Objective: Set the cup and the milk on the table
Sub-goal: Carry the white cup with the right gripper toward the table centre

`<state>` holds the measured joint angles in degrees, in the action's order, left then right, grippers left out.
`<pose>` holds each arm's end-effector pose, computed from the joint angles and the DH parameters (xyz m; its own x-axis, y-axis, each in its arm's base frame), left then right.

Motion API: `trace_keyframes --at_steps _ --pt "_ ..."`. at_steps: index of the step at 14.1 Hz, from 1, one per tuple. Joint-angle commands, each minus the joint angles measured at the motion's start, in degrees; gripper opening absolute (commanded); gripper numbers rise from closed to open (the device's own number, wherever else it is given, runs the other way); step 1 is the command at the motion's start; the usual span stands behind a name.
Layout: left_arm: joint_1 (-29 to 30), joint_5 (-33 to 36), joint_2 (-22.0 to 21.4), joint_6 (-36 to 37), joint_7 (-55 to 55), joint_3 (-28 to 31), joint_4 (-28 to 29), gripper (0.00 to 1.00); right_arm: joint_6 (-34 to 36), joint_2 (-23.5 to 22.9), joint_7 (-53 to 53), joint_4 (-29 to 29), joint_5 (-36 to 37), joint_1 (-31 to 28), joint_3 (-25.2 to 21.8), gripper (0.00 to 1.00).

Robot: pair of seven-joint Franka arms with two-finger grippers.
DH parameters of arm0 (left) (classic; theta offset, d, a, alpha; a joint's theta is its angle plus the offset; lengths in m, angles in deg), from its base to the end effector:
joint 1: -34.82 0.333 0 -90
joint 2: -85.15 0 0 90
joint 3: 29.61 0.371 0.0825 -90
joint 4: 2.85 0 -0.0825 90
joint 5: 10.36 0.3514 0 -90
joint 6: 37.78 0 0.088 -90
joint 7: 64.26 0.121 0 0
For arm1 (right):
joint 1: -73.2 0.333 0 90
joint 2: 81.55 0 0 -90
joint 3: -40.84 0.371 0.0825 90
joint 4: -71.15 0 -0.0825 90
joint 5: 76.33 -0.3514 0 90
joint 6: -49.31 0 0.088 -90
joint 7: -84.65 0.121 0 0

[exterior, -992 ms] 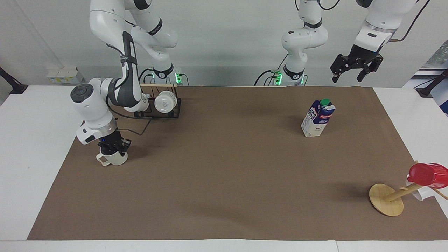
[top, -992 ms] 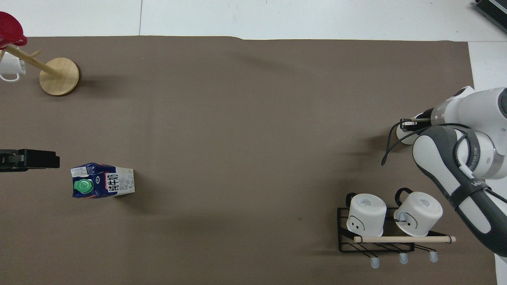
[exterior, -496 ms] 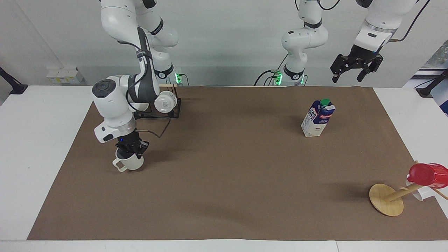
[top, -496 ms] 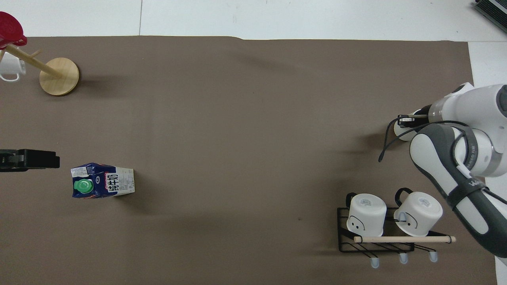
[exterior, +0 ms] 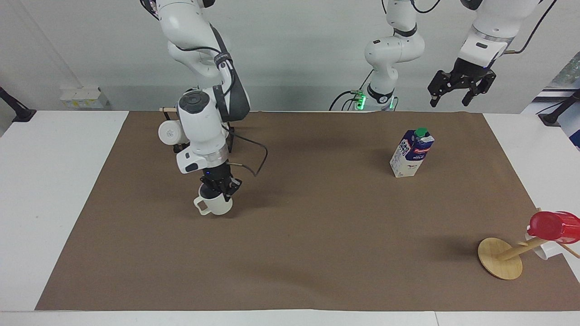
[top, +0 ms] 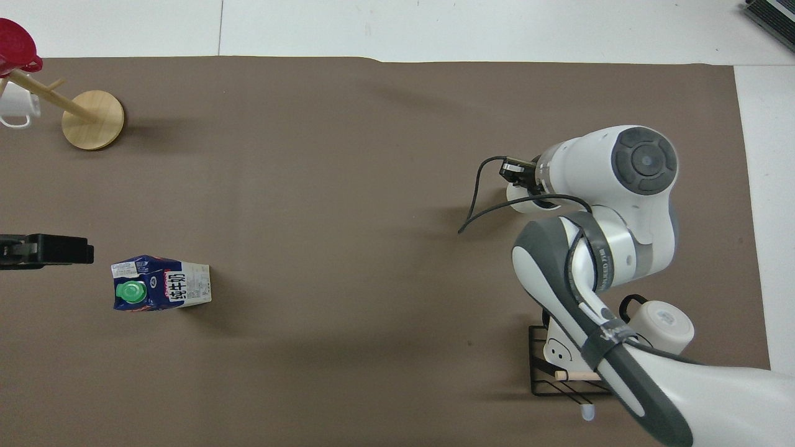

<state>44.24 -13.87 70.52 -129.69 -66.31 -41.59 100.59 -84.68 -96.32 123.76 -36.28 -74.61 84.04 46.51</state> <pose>0.4307 -0.0421 0.6836 0.9988 -0.0028 0.0484 -0.0033 -0.9999 0.0105 0.6022 0.1724 0.4535 0.9122 -0.3774 0.1598 -0.3596 -0.9241 -0.1296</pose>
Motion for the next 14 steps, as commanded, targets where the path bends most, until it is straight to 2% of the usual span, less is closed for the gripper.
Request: trace_keyframes --at_steps 1,5,11,14 --pt "0.3 1.1 0.5 1.4 -0.1 -0.2 -1.2 1.00 0.7 -2.1 8.0 3.3 1.4 3.5 0.0 0.00" --pt "0.3 1.1 0.5 1.4 -0.1 -0.2 -1.2 1.00 0.6 -6.6 19.6 7.5 5.2 9.6 0.0 0.00" --pt "0.3 1.1 0.5 1.4 -0.1 -0.2 -1.2 1.00 0.5 -11.4 27.4 12.9 5.6 14.5 0.0 0.00" --pt "0.3 1.1 0.5 1.4 -0.1 -0.2 -1.2 1.00 0.3 -12.7 28.8 13.6 5.7 16.0 0.0 0.00"
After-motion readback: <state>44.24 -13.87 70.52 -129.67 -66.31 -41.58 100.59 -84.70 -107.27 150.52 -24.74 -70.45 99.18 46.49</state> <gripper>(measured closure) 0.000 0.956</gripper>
